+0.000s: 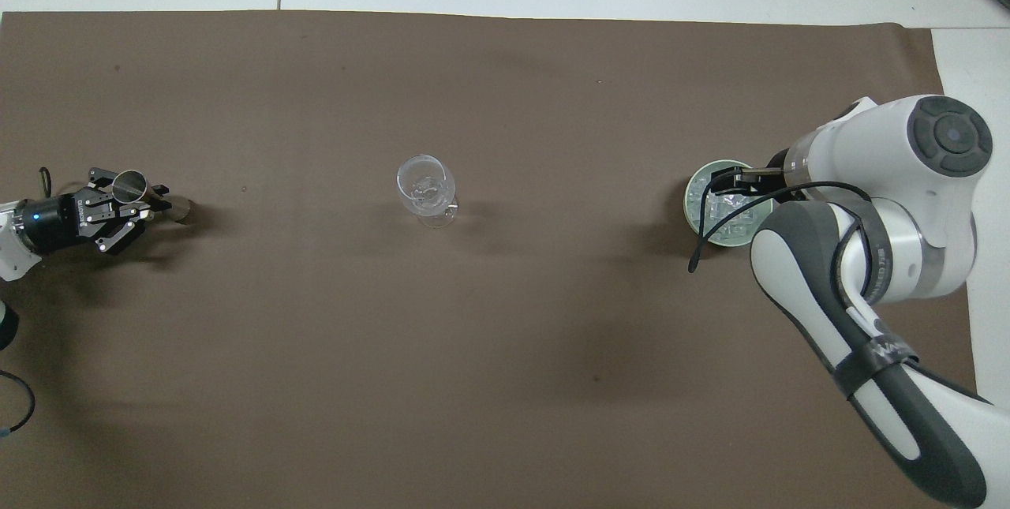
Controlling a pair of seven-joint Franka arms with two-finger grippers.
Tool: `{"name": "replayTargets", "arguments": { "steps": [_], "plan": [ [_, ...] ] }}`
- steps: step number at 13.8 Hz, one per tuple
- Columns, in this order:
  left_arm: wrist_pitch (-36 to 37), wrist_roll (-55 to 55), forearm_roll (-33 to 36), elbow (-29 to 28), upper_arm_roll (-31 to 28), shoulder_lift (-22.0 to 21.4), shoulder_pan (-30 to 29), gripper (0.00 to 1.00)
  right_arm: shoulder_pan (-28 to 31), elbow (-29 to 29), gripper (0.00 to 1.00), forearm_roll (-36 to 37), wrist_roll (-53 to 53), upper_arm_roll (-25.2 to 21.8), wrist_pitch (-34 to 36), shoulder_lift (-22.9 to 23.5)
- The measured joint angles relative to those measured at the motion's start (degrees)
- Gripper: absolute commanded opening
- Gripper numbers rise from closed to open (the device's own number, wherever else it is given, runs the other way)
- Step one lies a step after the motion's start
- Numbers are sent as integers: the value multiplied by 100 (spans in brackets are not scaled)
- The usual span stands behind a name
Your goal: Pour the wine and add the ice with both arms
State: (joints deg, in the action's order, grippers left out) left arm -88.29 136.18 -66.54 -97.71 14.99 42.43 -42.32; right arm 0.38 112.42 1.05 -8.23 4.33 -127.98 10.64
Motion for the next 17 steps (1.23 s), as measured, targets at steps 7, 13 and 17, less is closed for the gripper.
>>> {"name": "replayTargets", "arguments": {
  "steps": [7,13,17],
  "plan": [
    [-538,0,-353,1,66,47,284,0,-2,17,74,86,0,-5,-162,383],
    [-699,0,-482,2,80,88,318,0,-2,119,69,262,0,-8,-555,436],
    [-717,0,-564,2,122,108,319,0,-6,150,0,262,0,-1,-566,443]
  ]
}}
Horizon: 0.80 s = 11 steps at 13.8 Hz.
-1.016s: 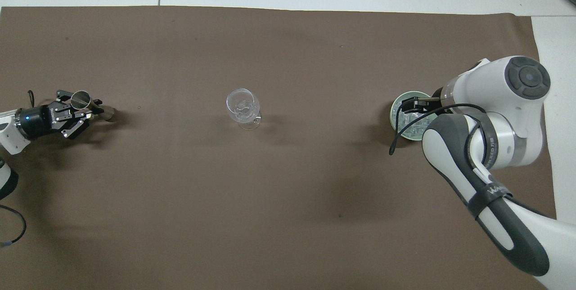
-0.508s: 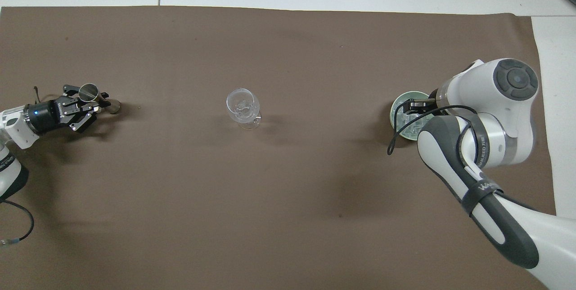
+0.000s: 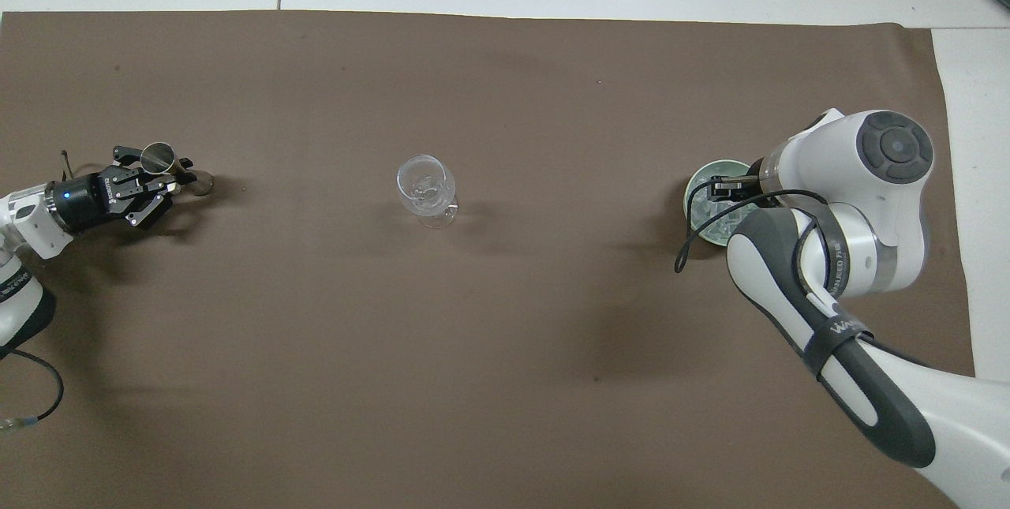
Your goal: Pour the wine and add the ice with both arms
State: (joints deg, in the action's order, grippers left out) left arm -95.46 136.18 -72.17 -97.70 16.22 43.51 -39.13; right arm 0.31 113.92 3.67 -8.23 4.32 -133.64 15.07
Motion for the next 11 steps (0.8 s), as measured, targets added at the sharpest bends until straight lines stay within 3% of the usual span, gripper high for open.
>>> {"name": "replayTargets", "arguments": {
  "steps": [3,4,6,7,8,11],
  "plan": [
    [-13,0,-40,0,15,12,1,0,0,-1,0,1,0,0,0,-2],
    [-15,0,-49,0,15,15,1,7,0,-2,0,1,0,0,10,-4],
    [-16,0,-56,0,15,21,1,30,0,-30,0,1,0,0,77,-36],
    [-17,0,-56,-1,16,23,1,63,0,-79,0,2,0,0,135,-84],
    [-17,0,-57,-1,16,23,1,78,0,-148,0,2,0,0,267,-172],
    [-17,0,-57,1,12,23,1,92,0,-360,0,-5,-7,19,703,-546]
  ]
}}
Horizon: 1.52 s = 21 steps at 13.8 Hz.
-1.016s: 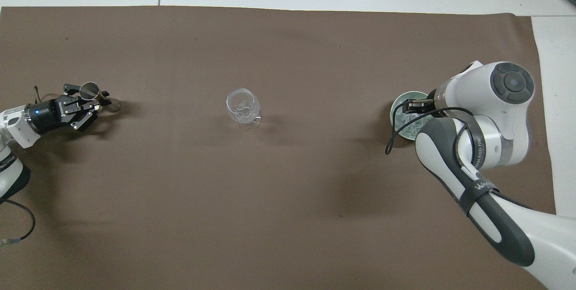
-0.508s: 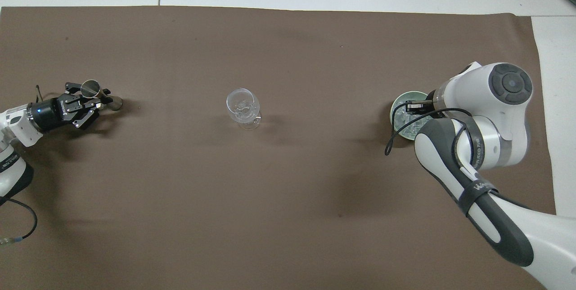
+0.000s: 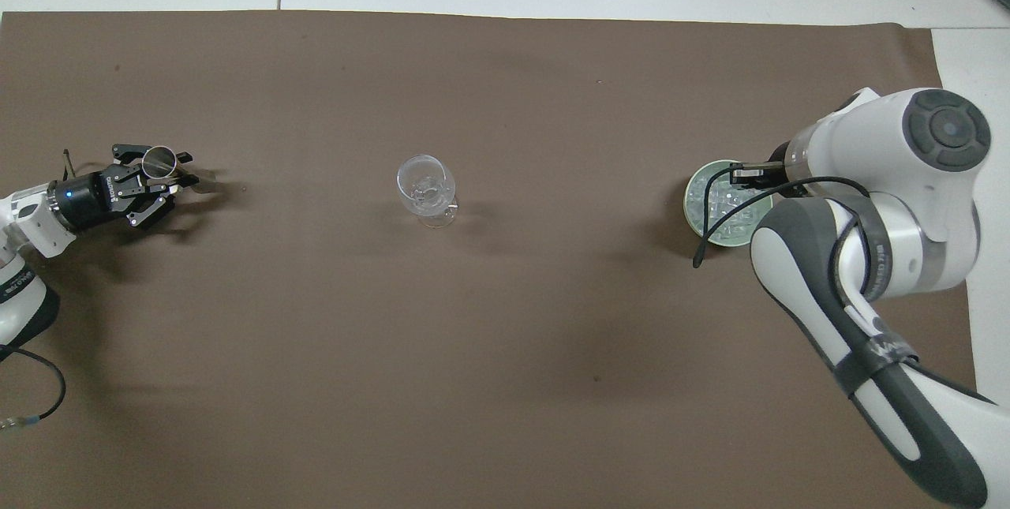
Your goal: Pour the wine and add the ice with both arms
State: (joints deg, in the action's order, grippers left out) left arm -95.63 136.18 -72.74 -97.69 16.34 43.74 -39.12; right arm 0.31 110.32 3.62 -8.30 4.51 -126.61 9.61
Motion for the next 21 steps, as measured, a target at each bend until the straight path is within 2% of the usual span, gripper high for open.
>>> {"name": "replayTargets", "arguments": {
  "steps": [1,5,10,14,17,21],
  "plan": [
    [0,0,0,8,-3,0,-1,97,-1,-62,0,-2,-18,12,131,-140],
    [8,5,191,125,-14,-6,-16,100,-10,-483,0,-6,-218,160,794,-472],
    [242,13,999,332,-211,-82,-39,100,-19,-860,0,-31,-813,445,905,-429],
    [600,21,1946,639,-334,-311,-38,100,-42,-1324,0,-238,-1661,1044,889,-224],
    [696,-38,2466,932,-333,-663,-24,100,-131,-1745,0,-233,-2546,1638,886,74],
    [739,-831,3098,984,-322,-1518,63,100,-1044,-2540,0,-229,-3601,1773,846,537]
  ]
}}
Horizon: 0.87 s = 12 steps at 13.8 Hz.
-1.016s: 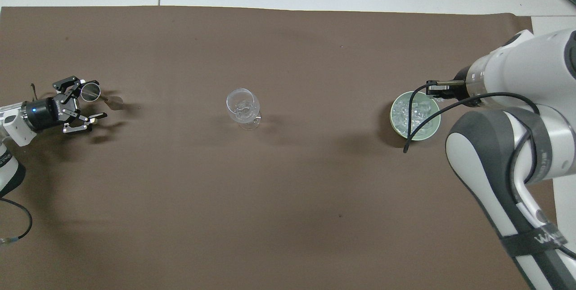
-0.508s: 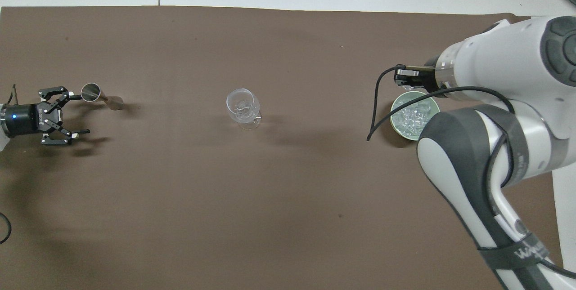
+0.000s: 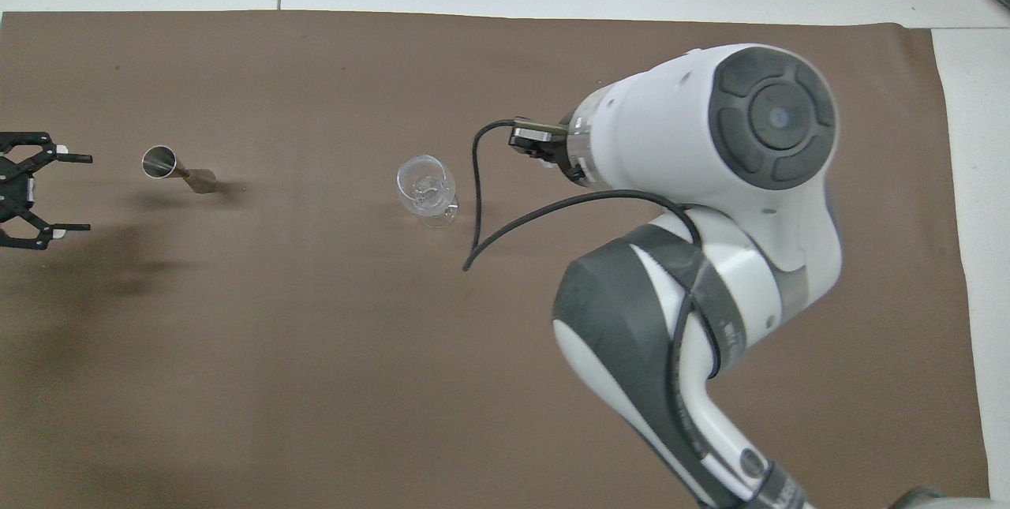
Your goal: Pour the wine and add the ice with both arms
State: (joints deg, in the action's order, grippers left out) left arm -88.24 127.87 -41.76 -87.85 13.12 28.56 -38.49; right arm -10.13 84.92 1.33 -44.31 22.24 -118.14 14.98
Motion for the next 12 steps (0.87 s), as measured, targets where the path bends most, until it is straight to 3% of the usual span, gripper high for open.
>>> {"name": "replayTargets", "arguments": {
  "steps": [5,12],
  "plan": [
    [1,-1860,590,11,-1,-1160,398,100,-726,-456,0,179,-604,-4,-357,534],
    [-191,-4382,1441,12,0,-1905,1164,100,-934,-502,0,467,-695,-5,-681,876]
  ]
}}
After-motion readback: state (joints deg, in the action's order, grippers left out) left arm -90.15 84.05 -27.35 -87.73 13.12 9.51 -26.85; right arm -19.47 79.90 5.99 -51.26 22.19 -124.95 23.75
